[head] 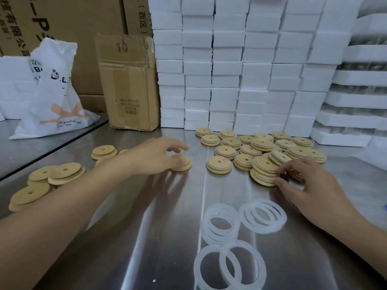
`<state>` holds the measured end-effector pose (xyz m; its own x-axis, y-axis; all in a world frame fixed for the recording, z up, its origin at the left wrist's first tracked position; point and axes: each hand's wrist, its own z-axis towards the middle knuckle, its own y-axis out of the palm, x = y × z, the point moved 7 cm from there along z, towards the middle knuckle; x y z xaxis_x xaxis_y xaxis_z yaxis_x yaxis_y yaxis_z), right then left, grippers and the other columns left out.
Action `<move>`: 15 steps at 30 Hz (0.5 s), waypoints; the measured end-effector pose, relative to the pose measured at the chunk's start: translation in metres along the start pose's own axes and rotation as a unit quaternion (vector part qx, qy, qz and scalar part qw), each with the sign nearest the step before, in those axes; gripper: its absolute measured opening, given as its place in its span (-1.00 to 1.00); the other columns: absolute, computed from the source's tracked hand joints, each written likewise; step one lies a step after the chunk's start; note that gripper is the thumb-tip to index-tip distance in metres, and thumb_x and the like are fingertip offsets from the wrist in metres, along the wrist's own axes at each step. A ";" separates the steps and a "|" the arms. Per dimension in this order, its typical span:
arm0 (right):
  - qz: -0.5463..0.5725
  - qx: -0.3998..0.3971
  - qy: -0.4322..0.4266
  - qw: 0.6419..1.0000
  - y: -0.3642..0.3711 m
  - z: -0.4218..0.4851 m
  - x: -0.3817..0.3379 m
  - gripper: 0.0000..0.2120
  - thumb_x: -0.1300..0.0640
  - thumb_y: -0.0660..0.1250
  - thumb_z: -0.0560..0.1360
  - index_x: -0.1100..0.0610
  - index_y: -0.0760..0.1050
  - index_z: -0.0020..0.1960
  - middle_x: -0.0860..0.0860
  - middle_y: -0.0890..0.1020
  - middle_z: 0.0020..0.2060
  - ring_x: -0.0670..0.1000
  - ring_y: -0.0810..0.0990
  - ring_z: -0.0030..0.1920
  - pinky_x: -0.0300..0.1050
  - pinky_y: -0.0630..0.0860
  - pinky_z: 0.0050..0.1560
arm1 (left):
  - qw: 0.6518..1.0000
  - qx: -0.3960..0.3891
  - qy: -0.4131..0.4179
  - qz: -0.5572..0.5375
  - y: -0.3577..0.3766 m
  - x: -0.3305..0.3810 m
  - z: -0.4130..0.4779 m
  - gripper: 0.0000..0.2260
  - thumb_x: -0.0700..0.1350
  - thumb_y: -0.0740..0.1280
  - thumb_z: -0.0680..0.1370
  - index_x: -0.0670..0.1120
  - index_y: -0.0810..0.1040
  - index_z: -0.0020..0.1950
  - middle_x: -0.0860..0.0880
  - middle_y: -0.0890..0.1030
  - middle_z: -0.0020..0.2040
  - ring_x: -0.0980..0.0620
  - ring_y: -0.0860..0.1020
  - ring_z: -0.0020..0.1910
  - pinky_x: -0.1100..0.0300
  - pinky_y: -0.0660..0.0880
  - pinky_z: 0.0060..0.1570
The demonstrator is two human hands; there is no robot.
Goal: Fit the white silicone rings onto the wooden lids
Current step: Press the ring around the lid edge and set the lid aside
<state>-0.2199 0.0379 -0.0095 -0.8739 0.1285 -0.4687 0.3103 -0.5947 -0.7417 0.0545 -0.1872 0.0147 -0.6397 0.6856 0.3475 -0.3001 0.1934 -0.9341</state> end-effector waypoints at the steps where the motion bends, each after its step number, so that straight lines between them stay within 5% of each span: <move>1: 0.001 -0.001 0.001 1.000 0.000 0.000 0.000 -0.83 0.11 0.51 0.52 -0.13 0.60 0.00 -0.11 0.56 0.07 -0.06 0.51 0.07 -0.15 0.36 0.09 | 1.000 0.006 0.007 -0.019 -0.002 0.003 0.000 -0.53 0.29 0.42 0.58 0.31 0.49 0.48 0.21 0.55 0.40 0.13 0.49 0.42 0.13 0.39 0.37; 4: 0.005 0.005 -0.002 1.000 -0.001 -0.001 -0.002 -0.86 0.12 0.50 0.53 -0.11 0.61 -0.02 -0.12 0.58 0.05 -0.07 0.52 0.07 -0.24 0.36 0.04 | 0.999 -0.025 0.020 0.004 0.012 0.013 0.001 -0.44 0.29 0.49 0.53 0.29 0.47 0.51 0.20 0.50 0.51 0.12 0.45 0.47 0.19 0.34 0.33; 10: 0.034 -0.014 -0.087 0.996 -0.001 -0.008 -0.024 -0.90 0.09 0.45 0.54 -0.12 0.62 -0.06 -0.19 0.65 -0.14 -0.14 0.60 -0.04 -0.39 0.42 -0.08 | 0.997 -0.035 0.030 -0.058 0.022 0.028 0.001 -0.51 0.07 0.60 0.50 0.25 0.58 0.40 0.20 0.62 0.27 0.17 0.59 0.24 0.25 0.49 0.16; 13: 0.076 -0.097 -0.100 0.987 0.010 -0.012 -0.031 -0.87 0.09 0.43 0.58 -0.13 0.65 -0.08 -0.19 0.68 -0.14 -0.09 0.62 -0.06 -0.35 0.46 -0.12 | 0.981 -0.008 0.018 -0.191 0.019 0.036 0.002 -0.57 -0.09 0.64 0.46 0.19 0.67 0.28 0.17 0.65 0.17 0.17 0.70 0.09 0.39 0.57 -0.03; 15: 0.108 -0.147 -0.081 0.980 0.015 -0.011 -0.027 -0.82 0.15 0.43 0.58 -0.13 0.68 -0.08 -0.13 0.69 -0.14 -0.06 0.61 -0.10 -0.28 0.48 -0.14 | 0.937 -0.002 0.008 -0.351 0.021 0.043 0.000 -0.63 -0.18 0.62 0.49 0.09 0.72 0.25 0.07 0.69 0.08 0.12 0.73 0.00 0.34 0.64 -0.04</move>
<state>-0.1870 0.0342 -0.0134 -0.8168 -0.1171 -0.5650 0.5679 -0.3360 -0.7514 0.0205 -0.1541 0.0102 -0.2756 0.3997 0.8742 -0.6389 0.6033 -0.4773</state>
